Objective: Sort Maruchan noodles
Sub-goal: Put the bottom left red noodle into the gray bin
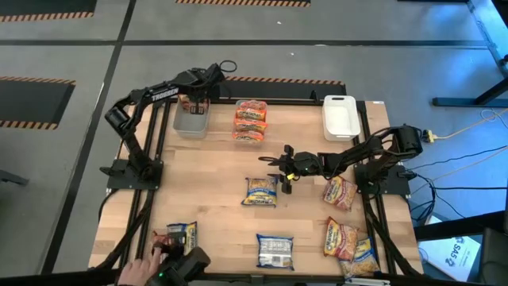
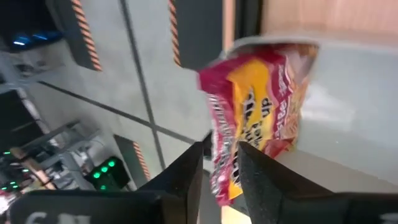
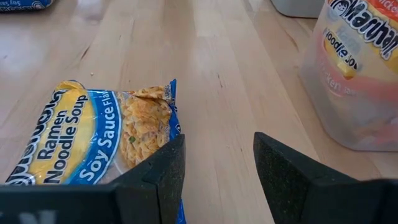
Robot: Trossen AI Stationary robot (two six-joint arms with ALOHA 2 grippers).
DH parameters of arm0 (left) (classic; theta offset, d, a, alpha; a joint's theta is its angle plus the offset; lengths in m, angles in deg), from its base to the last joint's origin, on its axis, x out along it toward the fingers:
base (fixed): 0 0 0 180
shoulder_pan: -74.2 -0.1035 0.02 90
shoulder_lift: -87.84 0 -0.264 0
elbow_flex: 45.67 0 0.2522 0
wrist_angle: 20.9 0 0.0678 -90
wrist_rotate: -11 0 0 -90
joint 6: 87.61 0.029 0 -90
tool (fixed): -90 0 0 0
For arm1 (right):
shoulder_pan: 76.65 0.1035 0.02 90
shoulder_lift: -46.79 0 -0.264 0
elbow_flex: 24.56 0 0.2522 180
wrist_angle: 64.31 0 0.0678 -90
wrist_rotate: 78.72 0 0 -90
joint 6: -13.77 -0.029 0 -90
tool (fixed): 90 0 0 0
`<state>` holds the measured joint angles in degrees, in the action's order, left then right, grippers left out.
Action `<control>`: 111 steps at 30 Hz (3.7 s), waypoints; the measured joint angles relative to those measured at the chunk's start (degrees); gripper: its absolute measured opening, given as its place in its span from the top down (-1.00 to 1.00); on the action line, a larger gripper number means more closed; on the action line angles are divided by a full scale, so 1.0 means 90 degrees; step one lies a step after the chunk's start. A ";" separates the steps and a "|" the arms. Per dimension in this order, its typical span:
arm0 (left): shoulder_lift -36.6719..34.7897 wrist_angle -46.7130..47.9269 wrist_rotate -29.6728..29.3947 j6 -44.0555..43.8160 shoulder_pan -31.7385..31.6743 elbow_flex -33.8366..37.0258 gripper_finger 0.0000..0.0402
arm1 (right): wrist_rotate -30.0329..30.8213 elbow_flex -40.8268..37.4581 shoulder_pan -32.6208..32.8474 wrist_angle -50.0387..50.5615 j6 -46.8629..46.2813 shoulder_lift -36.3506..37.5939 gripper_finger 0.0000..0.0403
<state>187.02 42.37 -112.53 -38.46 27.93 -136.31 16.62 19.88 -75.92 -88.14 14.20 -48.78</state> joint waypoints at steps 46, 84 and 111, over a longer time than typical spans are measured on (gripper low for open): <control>-0.2611 -0.5230 0.1567 -0.7117 0.7580 0.3213 0.65 | -0.0022 0.0257 0.1499 -0.0439 -0.1071 0.0017 0.12; -0.1621 -0.5887 0.1370 -0.8186 0.8478 0.3203 0.20 | 0.0190 0.0503 0.1792 -0.0318 -0.0899 0.0019 0.12; -0.3022 -0.2750 0.2287 -1.2852 0.9806 0.3203 0.26 | 0.0189 0.0503 0.1792 -0.0273 -0.0854 0.0019 0.12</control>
<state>159.82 17.62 -91.95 -154.13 116.18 -107.49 18.32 24.40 -59.79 -90.59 6.51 -48.60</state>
